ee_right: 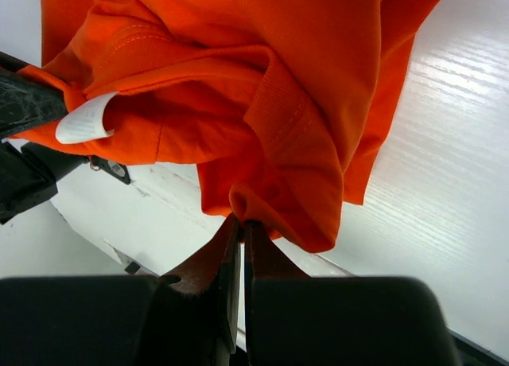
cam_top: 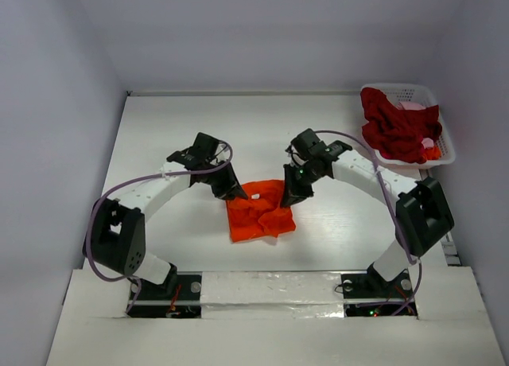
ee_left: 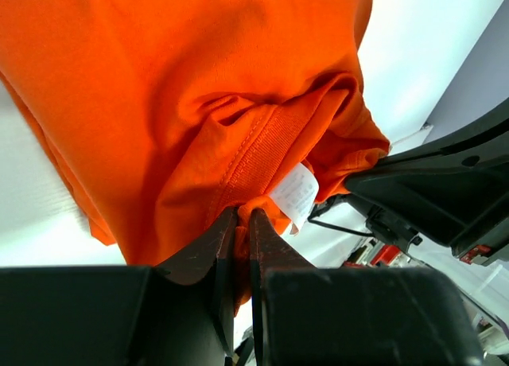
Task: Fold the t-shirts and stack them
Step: Fold the long partially folded tshirt into a neat square
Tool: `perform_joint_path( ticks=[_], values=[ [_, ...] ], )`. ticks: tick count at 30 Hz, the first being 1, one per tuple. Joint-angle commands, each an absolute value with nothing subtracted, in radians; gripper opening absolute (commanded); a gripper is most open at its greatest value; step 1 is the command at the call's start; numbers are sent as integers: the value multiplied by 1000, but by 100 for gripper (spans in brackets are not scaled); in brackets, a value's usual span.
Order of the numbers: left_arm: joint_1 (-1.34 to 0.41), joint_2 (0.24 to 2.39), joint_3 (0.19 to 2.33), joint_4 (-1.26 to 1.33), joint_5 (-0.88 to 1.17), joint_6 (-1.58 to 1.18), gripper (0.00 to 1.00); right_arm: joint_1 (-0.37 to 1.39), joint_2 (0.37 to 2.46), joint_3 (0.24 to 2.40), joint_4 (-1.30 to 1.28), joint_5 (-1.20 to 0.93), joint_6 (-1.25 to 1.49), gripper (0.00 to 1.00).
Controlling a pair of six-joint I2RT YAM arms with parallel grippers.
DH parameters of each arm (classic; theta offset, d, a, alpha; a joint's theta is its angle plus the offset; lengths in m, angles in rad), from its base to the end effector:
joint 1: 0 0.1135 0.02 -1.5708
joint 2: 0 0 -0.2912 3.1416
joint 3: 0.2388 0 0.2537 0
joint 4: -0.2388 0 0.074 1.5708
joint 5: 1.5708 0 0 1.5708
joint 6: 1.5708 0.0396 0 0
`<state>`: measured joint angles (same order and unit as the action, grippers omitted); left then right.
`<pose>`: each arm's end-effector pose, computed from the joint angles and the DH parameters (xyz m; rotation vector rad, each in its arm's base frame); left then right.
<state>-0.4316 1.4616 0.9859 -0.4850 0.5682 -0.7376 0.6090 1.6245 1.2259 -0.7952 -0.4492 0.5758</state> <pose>0.2603 -0.1433 0.2554 -0.1672 2.7242 -1.1341 0.2579 0.2009 0.2619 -0.1777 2.9509 0.8743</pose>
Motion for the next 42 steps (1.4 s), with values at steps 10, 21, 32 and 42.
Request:
perform_joint_path(
  ticks=[10,21,32,42],
  values=[
    [-448,1448,879,-475,597,-718,0,629,1579,1098,-710,-474,603,0],
    [-448,1388,778,-485,586,-718,2,647,1522,1089,-744,-456,612,0],
    [-457,1379,762,-489,571,-712,8,666,1539,1108,-741,-454,620,0],
    [-466,1391,730,-502,552,-693,18,675,1549,1120,-739,-448,621,0]
  ],
)
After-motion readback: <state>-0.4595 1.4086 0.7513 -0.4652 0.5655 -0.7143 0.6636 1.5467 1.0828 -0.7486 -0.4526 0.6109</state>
